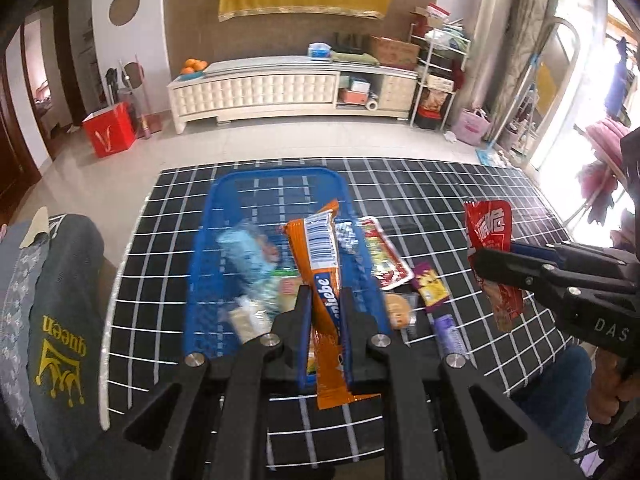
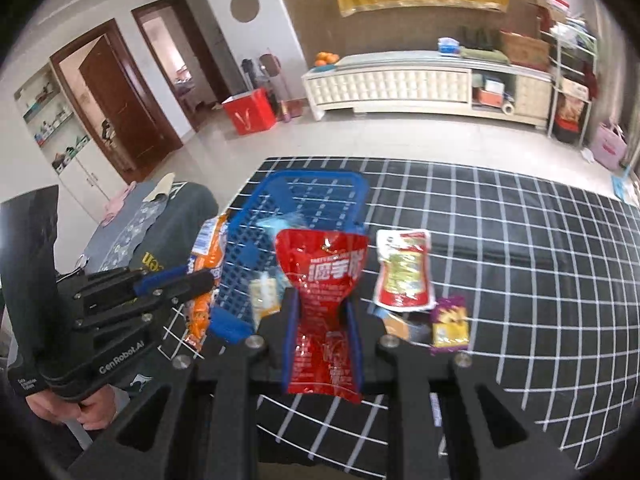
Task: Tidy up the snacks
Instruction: 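Carry the orange bar and red bag over the basket and lower both in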
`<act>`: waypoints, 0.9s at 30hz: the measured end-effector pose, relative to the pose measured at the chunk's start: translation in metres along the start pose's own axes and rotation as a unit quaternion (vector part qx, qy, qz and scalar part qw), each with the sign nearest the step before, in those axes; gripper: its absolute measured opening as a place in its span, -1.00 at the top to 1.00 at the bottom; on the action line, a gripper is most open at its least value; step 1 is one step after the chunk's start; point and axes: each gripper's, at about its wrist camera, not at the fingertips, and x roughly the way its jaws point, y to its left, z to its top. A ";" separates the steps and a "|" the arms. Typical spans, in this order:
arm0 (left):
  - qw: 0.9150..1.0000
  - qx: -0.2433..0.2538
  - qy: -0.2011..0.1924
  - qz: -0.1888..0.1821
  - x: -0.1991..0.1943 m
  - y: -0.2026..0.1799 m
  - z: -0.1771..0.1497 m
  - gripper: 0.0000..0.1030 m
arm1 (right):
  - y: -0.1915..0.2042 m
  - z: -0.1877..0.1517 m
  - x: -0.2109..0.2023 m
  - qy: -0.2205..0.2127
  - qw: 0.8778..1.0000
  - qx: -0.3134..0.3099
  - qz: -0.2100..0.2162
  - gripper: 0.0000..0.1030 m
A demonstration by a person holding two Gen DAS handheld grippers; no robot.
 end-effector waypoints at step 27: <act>0.997 -0.021 0.066 -0.012 0.070 0.064 -0.011 0.77 | 0.043 0.010 0.100 0.068 0.997 -0.027 -0.019 0.48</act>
